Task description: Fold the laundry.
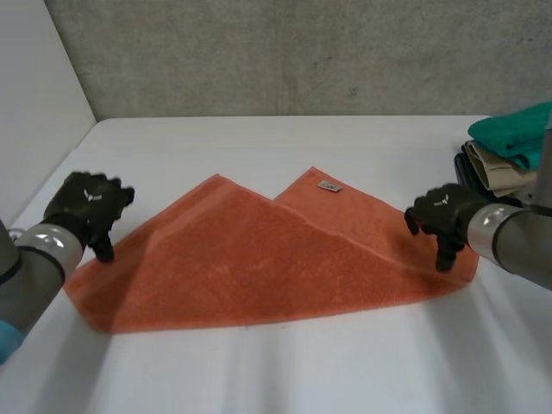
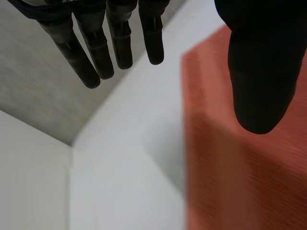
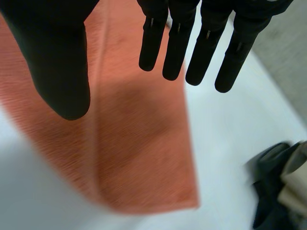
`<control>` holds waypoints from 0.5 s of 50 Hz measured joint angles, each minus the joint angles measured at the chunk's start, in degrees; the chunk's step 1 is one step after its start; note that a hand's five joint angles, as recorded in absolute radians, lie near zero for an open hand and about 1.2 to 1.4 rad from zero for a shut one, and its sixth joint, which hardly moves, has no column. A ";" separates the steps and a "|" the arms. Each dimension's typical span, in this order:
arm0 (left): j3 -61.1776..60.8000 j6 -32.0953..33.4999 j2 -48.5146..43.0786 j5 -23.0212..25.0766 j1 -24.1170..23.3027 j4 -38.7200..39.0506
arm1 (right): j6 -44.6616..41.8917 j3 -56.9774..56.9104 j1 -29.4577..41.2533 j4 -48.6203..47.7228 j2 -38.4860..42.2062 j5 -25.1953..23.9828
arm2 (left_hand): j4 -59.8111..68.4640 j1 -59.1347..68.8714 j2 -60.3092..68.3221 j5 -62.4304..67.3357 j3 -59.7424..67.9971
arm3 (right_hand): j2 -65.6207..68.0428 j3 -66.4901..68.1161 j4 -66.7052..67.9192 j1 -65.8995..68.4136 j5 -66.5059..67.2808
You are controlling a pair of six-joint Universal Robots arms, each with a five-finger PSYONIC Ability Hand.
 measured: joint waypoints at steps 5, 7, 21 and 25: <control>-1.43 -0.20 1.47 0.64 0.66 -8.94 | 0.18 3.89 -2.30 2.57 -1.37 -2.60 | 0.00 0.00 -0.11 -0.20 -0.12 | -0.15 -0.12 -0.03 -0.03 -0.17; -2.08 -0.20 1.56 0.91 0.82 -10.35 | 0.16 5.63 -2.95 1.70 -1.78 -3.59 | 0.00 0.00 -0.11 -0.20 -0.12 | -0.80 -0.81 -0.59 -0.70 -0.73; -7.92 3.63 -2.16 2.81 2.59 -2.64 | 1.36 22.03 -5.94 -21.92 -3.71 -8.09 | -3.85 -4.22 -4.72 -4.36 -4.19 | -4.22 -3.92 -4.39 -3.79 -4.20; -8.25 4.76 -3.69 2.67 2.65 -0.84 | 1.71 22.93 -5.94 -24.69 -2.75 -7.90 | -3.85 -4.21 -4.80 -4.36 -4.19 | 5.05 4.94 4.22 4.62 5.99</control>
